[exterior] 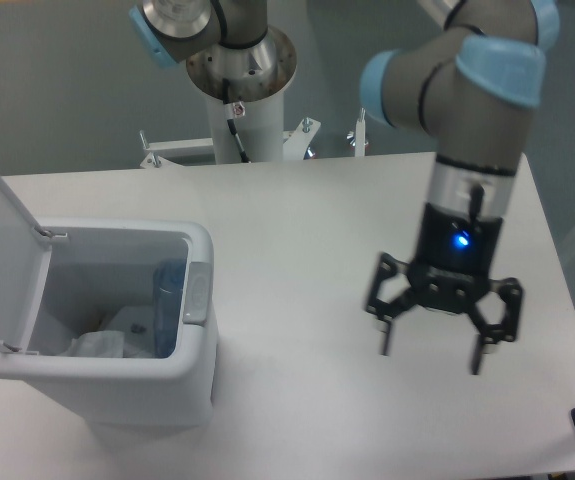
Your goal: Place the trash in the trash can
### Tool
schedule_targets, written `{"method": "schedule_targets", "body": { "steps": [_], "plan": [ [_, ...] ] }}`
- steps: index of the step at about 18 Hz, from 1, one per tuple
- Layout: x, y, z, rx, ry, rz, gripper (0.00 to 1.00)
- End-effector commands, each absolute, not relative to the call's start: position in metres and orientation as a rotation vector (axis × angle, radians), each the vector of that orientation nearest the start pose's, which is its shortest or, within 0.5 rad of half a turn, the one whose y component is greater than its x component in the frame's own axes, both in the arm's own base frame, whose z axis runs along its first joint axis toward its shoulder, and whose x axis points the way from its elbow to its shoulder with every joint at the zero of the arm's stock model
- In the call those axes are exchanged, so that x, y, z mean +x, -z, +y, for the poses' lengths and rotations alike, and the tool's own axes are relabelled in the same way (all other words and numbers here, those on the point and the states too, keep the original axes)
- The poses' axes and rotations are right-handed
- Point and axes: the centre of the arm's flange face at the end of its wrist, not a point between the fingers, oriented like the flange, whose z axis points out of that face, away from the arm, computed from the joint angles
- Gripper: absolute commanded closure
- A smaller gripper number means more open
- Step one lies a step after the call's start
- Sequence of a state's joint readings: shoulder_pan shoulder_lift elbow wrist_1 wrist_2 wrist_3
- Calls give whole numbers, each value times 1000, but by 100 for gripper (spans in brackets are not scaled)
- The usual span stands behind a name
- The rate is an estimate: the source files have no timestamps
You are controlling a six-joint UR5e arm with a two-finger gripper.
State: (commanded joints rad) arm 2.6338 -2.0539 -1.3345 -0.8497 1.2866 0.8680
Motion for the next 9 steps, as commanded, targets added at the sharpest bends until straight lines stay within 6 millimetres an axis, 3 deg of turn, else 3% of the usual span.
{"method": "schedule_targets", "body": {
  "steps": [5, 9],
  "plan": [
    [-550, -368, 472, -2858, -340, 21, 0],
    [-551, -362, 468, -2916, -351, 78, 0]
  ]
}}
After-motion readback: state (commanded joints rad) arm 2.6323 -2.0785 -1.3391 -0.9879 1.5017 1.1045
